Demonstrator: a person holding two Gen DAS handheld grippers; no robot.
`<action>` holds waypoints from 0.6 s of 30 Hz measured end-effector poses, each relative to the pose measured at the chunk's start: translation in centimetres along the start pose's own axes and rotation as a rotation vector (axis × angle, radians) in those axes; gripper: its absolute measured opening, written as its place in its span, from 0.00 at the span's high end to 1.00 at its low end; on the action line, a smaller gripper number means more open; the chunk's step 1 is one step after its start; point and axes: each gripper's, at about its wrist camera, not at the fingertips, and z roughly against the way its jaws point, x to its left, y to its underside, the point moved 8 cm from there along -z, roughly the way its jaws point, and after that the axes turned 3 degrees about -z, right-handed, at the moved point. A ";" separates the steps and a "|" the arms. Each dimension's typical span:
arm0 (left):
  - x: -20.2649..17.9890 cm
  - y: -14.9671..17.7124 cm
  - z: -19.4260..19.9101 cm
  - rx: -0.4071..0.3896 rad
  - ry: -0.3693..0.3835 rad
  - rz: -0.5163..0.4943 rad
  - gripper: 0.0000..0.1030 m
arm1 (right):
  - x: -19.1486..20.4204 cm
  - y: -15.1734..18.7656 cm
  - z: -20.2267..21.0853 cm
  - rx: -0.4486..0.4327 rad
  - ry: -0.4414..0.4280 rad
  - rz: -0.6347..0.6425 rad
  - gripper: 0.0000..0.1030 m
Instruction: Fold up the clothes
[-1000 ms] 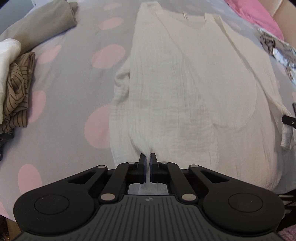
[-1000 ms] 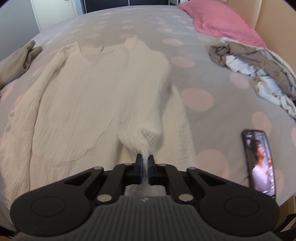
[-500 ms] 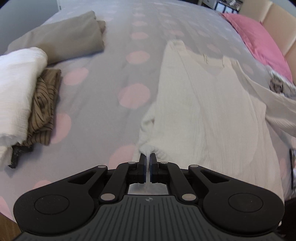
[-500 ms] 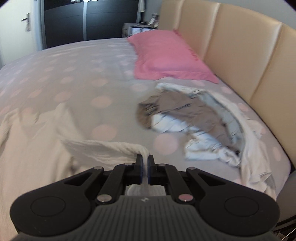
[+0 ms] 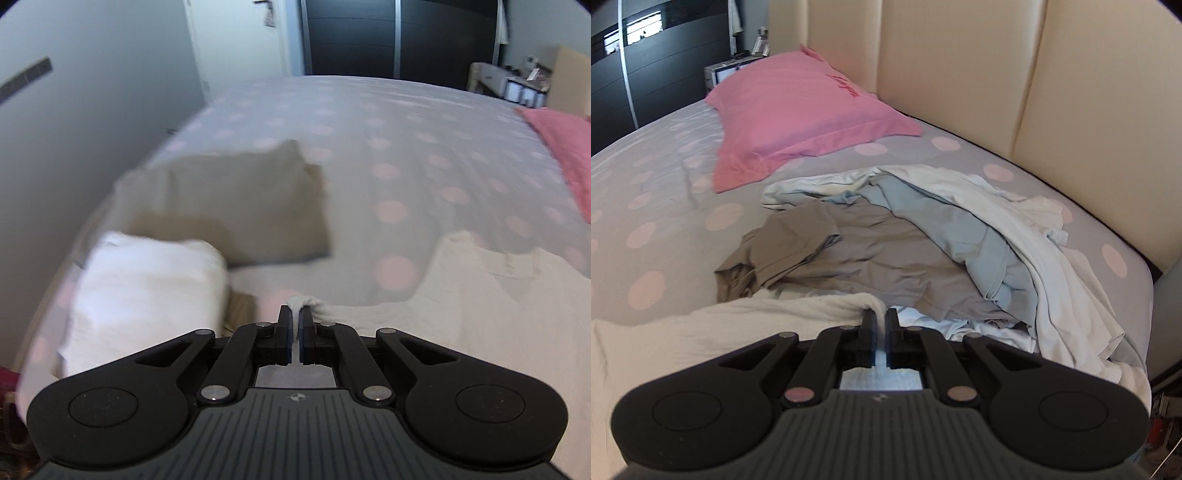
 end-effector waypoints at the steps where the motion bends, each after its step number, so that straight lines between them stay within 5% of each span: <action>1: 0.9 -0.8 -0.9 0.010 -0.039 -0.007 0.99 | 0.1 -0.3 -0.5 0.005 0.004 -0.005 0.95; 7: 5.6 -3.6 -7.7 0.088 -0.255 -0.058 0.99 | 1.4 -1.5 -2.5 -0.011 0.042 0.025 0.95; 18: 8.2 -2.2 -16.7 0.258 -0.446 -0.131 0.99 | 0.1 -1.4 -6.8 0.023 0.181 0.046 0.95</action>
